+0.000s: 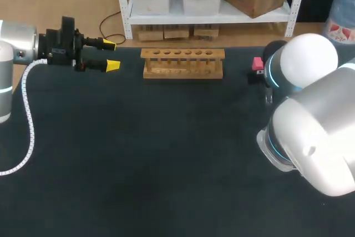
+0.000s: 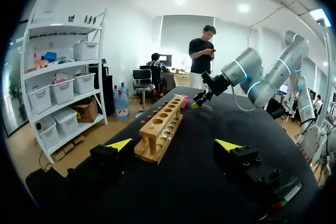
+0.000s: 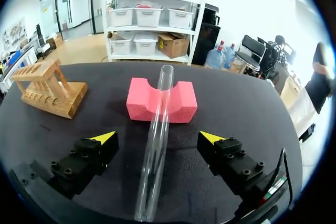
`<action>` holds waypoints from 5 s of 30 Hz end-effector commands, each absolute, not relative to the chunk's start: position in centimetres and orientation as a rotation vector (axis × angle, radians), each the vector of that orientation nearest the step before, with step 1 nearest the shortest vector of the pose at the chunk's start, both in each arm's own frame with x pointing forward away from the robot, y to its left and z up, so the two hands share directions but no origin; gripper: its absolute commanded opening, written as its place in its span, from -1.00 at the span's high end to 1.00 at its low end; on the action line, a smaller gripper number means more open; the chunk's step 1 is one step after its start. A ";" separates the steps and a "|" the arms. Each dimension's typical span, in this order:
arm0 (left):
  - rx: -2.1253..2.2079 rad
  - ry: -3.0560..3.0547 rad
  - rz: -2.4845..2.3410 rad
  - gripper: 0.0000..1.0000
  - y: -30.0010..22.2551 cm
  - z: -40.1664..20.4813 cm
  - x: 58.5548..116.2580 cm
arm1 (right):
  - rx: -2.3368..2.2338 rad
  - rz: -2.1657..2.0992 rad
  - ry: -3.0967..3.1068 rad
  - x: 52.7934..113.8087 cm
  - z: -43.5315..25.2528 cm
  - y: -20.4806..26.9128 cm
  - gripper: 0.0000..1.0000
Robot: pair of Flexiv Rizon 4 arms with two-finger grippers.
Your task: Grasp the test tube, adjust it, and insert it.
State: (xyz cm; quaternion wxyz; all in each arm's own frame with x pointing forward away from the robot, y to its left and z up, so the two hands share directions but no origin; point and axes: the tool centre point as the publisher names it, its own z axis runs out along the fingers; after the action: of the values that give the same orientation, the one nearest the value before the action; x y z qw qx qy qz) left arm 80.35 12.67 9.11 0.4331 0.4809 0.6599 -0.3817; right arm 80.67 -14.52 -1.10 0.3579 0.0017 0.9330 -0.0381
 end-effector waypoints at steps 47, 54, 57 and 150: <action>1.197 1.641 -0.949 -1.00 12.7 9.0 80.3 | 0.028 -0.063 2.453 81.7 -2.4 -14.6 0.42; 1.197 1.641 -0.949 -1.00 12.7 9.0 80.3 | 0.050 -0.067 2.460 81.8 -2.5 -14.5 0.62; 1.197 1.641 -0.949 -1.00 12.7 9.0 80.3 | 0.060 -0.070 2.461 81.7 -2.5 -14.6 0.77; 1.197 1.641 -0.949 -1.00 12.7 9.0 80.3 | -0.031 -0.017 2.489 80.8 4.5 3.7 1.00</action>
State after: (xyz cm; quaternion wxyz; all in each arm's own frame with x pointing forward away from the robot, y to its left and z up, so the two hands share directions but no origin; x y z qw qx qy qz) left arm 80.35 12.67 9.12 0.4331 0.4809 0.6600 -0.3817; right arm 79.79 3.44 4.83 0.3382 -0.0114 0.9410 -0.0078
